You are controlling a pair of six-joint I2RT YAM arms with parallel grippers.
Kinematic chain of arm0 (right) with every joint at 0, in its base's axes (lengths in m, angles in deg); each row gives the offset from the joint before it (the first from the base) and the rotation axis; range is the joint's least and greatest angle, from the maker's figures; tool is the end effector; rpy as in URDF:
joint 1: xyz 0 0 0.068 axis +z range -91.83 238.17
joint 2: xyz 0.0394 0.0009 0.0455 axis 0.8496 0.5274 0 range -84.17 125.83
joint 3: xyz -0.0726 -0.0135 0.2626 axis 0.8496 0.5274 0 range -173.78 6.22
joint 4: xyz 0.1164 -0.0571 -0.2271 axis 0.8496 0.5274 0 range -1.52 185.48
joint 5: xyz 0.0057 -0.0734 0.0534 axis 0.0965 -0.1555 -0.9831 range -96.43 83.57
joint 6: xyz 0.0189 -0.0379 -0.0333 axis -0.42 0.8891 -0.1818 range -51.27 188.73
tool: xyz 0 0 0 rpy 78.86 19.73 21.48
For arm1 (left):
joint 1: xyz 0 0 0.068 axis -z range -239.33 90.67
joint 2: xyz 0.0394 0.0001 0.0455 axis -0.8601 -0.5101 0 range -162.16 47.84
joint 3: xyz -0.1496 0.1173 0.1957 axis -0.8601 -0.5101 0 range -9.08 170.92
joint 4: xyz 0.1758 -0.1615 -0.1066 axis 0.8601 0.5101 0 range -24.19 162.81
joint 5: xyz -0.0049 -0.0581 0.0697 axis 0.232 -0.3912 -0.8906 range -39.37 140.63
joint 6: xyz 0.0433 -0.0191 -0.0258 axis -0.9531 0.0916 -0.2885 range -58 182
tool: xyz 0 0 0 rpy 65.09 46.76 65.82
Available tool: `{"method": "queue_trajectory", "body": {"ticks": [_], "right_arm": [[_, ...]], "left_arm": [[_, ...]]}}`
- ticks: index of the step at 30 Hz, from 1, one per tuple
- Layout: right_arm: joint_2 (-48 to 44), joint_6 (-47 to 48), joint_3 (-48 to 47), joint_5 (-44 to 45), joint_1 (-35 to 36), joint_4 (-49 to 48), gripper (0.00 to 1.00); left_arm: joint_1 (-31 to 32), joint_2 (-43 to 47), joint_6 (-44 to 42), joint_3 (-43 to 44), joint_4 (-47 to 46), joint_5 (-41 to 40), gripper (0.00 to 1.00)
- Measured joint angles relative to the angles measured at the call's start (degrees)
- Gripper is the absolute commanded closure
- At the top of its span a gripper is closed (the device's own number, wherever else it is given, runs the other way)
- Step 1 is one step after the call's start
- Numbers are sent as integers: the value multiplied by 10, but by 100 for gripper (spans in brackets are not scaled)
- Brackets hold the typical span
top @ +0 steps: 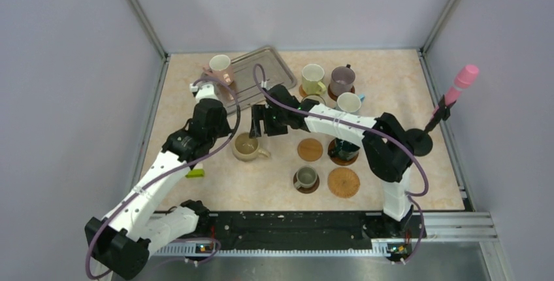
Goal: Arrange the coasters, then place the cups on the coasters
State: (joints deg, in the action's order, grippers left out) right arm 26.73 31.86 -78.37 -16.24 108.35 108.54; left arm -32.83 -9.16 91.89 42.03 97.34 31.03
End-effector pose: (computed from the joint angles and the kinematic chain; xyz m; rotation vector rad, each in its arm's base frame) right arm 0.2743 0.3387 0.2265 -0.3851 2.5389 0.8673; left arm 0.1946 -0.0836 0.3041 -0.2501 2.1713 -0.1768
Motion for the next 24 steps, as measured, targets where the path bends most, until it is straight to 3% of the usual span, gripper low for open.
{"method": "queue_trajectory", "body": {"ticks": [8, 13, 18, 20, 24], "right_arm": [[68, 14, -45, 18, 9, 15, 41], [79, 20, -54, 29, 12, 35, 62], [79, 26, -66, 40, 12, 38, 85], [79, 33, -66, 51, 12, 48, 99], [77, 45, -67, 68, 11, 76, 100]], "left_arm": [[-5, 52, -24, 24, 15, -53, 94], [-6, 75, -45, 28, 29, -67, 85], [-6, 92, -86, 31, 34, -70, 68], [-6, 100, -107, 32, 35, -70, 58], [-6, 123, -138, 32, 37, -71, 44]]}}
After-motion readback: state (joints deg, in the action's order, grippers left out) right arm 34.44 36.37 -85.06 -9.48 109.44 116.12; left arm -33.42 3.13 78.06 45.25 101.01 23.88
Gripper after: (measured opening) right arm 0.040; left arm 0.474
